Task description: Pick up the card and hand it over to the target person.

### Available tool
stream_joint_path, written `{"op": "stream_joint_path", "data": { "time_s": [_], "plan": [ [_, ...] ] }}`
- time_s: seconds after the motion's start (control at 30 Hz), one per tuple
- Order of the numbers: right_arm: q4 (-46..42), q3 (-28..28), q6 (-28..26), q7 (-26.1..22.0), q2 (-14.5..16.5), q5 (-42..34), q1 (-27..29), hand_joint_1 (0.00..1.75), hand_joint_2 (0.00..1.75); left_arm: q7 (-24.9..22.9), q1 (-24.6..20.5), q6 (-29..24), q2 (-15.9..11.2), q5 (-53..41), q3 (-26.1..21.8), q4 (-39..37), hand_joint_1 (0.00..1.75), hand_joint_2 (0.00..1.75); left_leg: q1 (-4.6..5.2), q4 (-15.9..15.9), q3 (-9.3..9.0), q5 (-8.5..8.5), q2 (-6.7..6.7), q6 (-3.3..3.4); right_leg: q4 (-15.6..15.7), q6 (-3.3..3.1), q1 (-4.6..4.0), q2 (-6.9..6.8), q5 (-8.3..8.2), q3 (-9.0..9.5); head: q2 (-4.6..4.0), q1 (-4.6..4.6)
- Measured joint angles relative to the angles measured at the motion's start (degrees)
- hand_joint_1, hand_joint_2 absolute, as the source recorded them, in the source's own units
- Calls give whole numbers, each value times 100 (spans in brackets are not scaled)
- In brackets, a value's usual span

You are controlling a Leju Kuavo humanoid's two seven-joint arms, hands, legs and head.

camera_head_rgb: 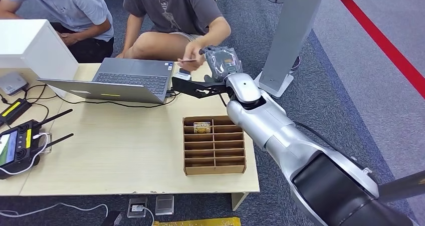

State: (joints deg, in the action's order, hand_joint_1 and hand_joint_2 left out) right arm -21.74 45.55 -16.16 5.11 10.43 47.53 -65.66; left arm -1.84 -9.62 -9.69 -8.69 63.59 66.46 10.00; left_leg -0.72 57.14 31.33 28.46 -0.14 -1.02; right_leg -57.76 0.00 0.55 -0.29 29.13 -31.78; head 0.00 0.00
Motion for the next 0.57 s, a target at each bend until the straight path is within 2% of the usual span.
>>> {"op": "stream_joint_path", "data": {
  "time_s": [0.13,0.17,0.23,0.3,0.4,0.5,0.57],
  "plan": [
    [-486,-897,-146,-514,-106,-1068,279,0,175,37,112,-75,18,87,-78,-8,0,175,1,6,3,3,0,1,-4,2,1,1,2,-4,0,0],
    [-697,-1174,-2,-628,-144,-1534,430,0,175,37,151,-91,21,115,-101,-9,0,175,0,4,1,2,0,1,-2,2,1,0,1,-1,0,0],
    [-1429,-1687,596,-817,-322,-3020,925,0,175,8,217,-99,14,171,-139,-6,0,175,-1,-2,-3,-1,-2,3,6,2,-1,-1,-2,5,0,0],
    [-2562,-1814,1041,-890,-697,-4657,1591,0,175,-64,239,-104,6,226,-169,1,0,175,-3,-9,-9,-4,-8,3,17,3,-3,-7,-4,14,0,0],
    [-4765,-1688,801,-907,-1455,-6274,2876,0,175,-154,242,-166,25,322,-247,17,0,175,-8,-15,-16,-6,-33,3,31,4,-8,-33,-1,32,0,0],
    [-6497,-1963,521,-911,-1910,-6631,4145,0,175,-159,242,-208,50,356,-278,22,0,175,-8,-10,-12,-4,-53,4,31,5,-8,-55,6,35,0,0],
    [-7241,-2202,427,-921,-2060,-6699,4803,0,175,-166,240,-221,58,353,-274,25,0,175,-10,-16,-17,-4,-68,5,41,6,-10,-72,9,46,0,0]
  ]
}}
